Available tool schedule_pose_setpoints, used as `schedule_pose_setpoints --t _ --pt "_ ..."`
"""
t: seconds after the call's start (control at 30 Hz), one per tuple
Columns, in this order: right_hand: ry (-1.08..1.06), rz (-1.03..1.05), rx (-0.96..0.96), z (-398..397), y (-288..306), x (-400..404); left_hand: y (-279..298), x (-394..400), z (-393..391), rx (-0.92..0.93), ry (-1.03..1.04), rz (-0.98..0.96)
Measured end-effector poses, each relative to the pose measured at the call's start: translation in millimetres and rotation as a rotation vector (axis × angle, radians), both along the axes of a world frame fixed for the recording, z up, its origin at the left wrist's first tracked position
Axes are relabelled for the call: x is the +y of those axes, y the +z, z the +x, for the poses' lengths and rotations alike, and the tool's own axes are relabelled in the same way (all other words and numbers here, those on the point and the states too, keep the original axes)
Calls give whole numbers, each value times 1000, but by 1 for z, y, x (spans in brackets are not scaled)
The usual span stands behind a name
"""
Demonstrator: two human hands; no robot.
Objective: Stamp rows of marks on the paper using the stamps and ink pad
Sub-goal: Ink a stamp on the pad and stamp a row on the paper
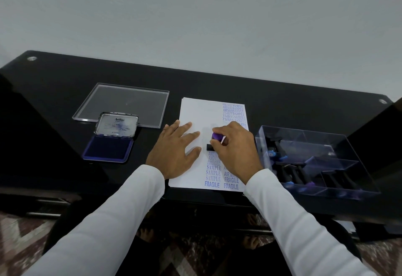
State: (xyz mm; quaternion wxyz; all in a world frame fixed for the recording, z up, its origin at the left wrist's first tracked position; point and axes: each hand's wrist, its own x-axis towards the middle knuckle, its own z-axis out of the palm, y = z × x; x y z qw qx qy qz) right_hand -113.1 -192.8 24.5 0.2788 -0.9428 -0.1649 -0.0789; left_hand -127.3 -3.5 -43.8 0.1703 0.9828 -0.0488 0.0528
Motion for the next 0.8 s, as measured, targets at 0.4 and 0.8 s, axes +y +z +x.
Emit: schedule_pose_setpoints --t 0.4,0.8 --pt "4 24 -5 -1 1 0 -2 1 0 -13 -6 -6" --pt "10 23 -8 0 0 1 -2 1 -1 -17 -6 -4"
